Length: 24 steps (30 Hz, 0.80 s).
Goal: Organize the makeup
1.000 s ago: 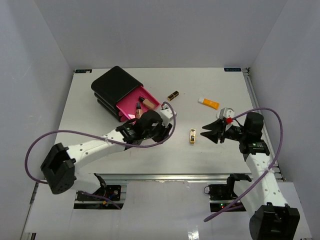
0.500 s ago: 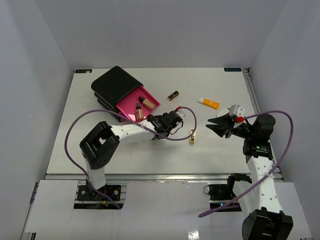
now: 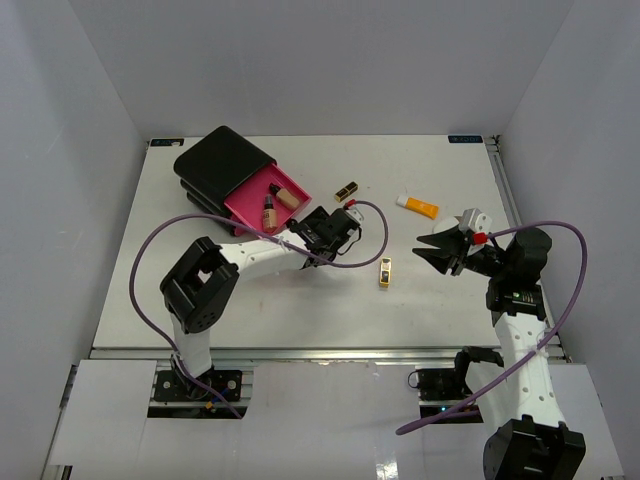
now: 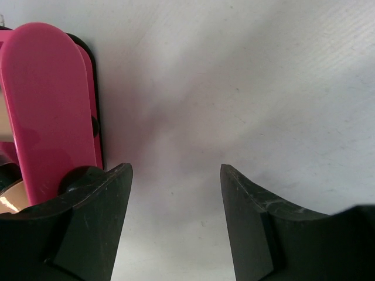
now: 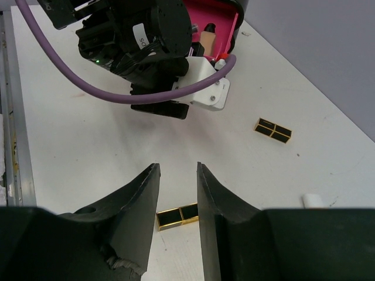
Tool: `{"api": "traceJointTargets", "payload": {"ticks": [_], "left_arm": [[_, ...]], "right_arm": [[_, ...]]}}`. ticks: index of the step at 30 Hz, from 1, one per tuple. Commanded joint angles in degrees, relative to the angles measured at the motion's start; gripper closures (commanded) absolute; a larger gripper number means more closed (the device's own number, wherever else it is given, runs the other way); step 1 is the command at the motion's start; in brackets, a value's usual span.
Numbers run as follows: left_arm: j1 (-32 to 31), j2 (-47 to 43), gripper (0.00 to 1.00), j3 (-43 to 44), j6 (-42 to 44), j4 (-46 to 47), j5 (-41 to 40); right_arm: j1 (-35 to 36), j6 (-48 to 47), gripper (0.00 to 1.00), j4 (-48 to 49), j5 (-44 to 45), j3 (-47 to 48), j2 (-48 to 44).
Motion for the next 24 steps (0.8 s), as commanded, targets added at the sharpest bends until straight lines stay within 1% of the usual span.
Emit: {"api": "traceJointTargets", "payload": {"ticks": [1, 8, 12, 19, 22, 24], "left_arm": [[2.8, -3.5, 0.24, 3.8, 1.5, 1.8, -6.4], [4.9, -5.2, 0.18, 4.3, 1.8, 2.7, -7.4], [5.6, -5.8, 0.18, 5.1, 2.0, 2.8, -6.3], [4.0, -6.1, 0.18, 3.3, 1.3, 0.2, 3.6], [3.9, -4.9, 0.22, 1.8, 0.5, 0.3, 4.0], [3.7, -3.6, 0.32, 0.7, 0.3, 1.6, 2.6]], "right_arm": [[-0.5, -0.3, 0.62, 1.0, 0.3, -0.4, 0.3], [-0.8, -0.5, 0.61, 1.0, 0.5, -0.5, 0.3], [-0.9, -0.5, 0.6, 1.0, 0.5, -0.6, 0.4], [-1.0, -0.5, 0.6, 1.0, 0.4, -0.6, 0.5], [-1.0, -0.5, 0.59, 1.0, 0.3, -0.6, 0.4], [-1.0, -0.5, 0.59, 1.0, 0.3, -0.6, 0.5]]}}
